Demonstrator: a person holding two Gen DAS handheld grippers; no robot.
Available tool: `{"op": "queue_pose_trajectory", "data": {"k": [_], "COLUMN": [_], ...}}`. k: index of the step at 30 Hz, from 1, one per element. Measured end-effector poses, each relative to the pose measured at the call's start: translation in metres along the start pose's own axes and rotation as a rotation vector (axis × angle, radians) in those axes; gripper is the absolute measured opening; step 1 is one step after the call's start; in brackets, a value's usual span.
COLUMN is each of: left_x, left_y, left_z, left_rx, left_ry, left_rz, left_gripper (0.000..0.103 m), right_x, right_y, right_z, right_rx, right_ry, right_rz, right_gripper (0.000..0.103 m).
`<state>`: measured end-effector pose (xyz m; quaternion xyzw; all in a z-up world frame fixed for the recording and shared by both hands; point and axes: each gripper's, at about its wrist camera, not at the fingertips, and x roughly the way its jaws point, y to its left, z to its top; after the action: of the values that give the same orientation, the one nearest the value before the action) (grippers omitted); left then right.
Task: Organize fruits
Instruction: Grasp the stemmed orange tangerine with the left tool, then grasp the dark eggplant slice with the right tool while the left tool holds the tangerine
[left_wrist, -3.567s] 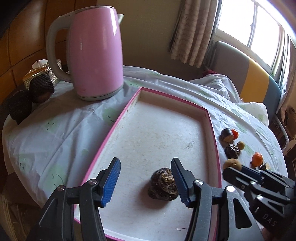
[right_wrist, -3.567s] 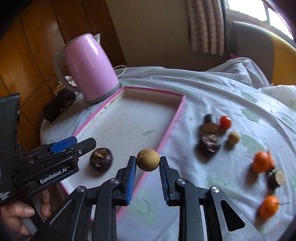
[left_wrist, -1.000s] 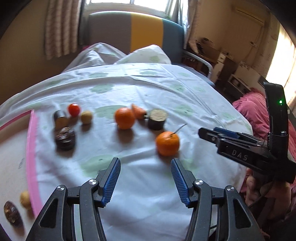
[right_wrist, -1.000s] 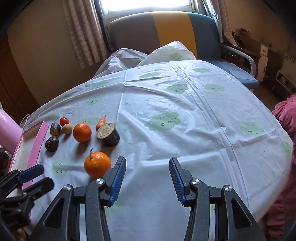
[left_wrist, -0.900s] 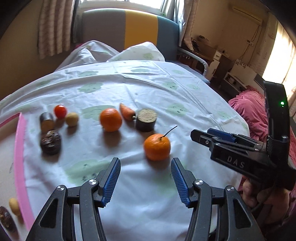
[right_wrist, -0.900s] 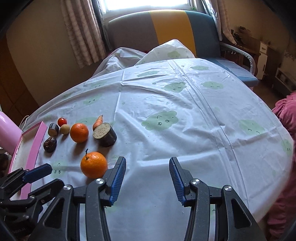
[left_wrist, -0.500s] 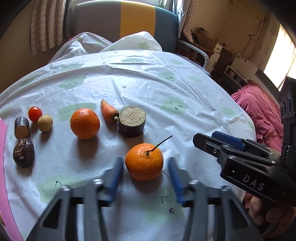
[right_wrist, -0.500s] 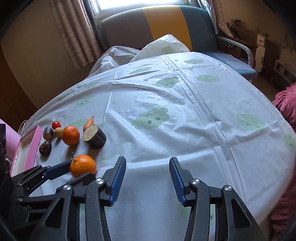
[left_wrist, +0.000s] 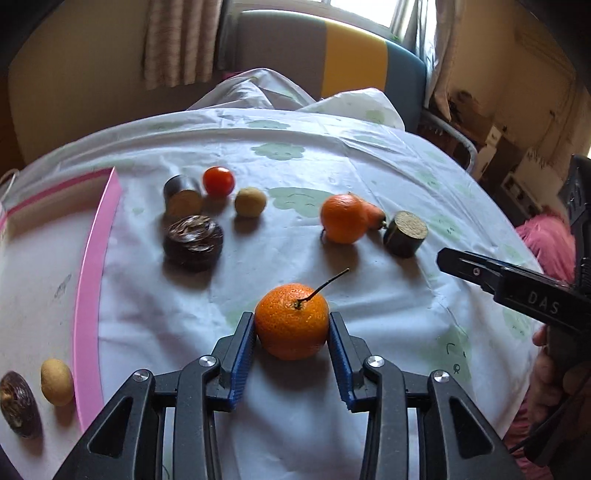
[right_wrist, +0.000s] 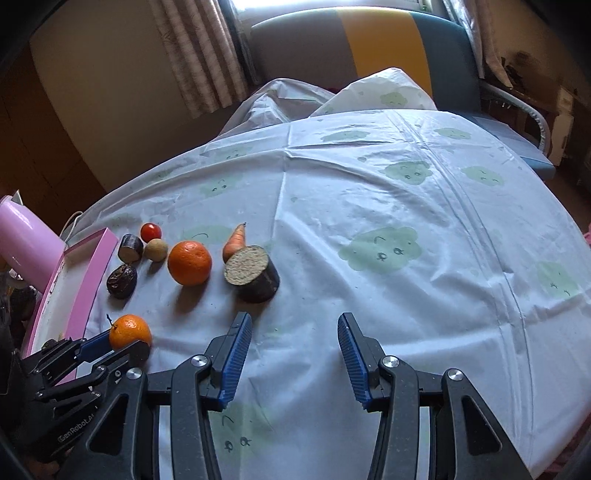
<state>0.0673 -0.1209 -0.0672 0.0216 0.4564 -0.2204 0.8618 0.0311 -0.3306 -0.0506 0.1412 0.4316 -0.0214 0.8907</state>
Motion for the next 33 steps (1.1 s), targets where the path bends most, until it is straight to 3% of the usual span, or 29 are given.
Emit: {"op": "queue_pose_trajectory", "data": {"k": [7,15,16,17,33], "left_x": [0.005,0.004,0.004,0.004,0.005], "left_y": [-0.004,-0.002,-0.001,0.0,-0.006], "left_z": [-0.005,-0.009,-0.01,-0.011,-0.015], "left_rx": [0.022,0.015,0.008,-0.001,0.027], "left_ry": [-0.026,-0.056,-0.061,-0.068,-0.101], "left_rz": [0.01,0.002,0.001,-0.003,0.037], "left_gripper": [0.04,0.04,0.04,0.041,0.04], "right_x": [0.022,0.044,0.047,0.048,0.051], "right_y": [0.029,0.036,0.037,0.037,0.031], "right_z": [0.015,0.017,0.016,0.014,0.012], "right_rx": [-0.087,-0.158,-0.172,-0.182,-0.155], "right_ry": [-0.011,-0.032,-0.031,-0.035,-0.048], "right_rz": [-0.014,-0.053,-0.066,-0.088,-0.055], "right_gripper": [0.049,0.049,0.046,0.036,0.037]}}
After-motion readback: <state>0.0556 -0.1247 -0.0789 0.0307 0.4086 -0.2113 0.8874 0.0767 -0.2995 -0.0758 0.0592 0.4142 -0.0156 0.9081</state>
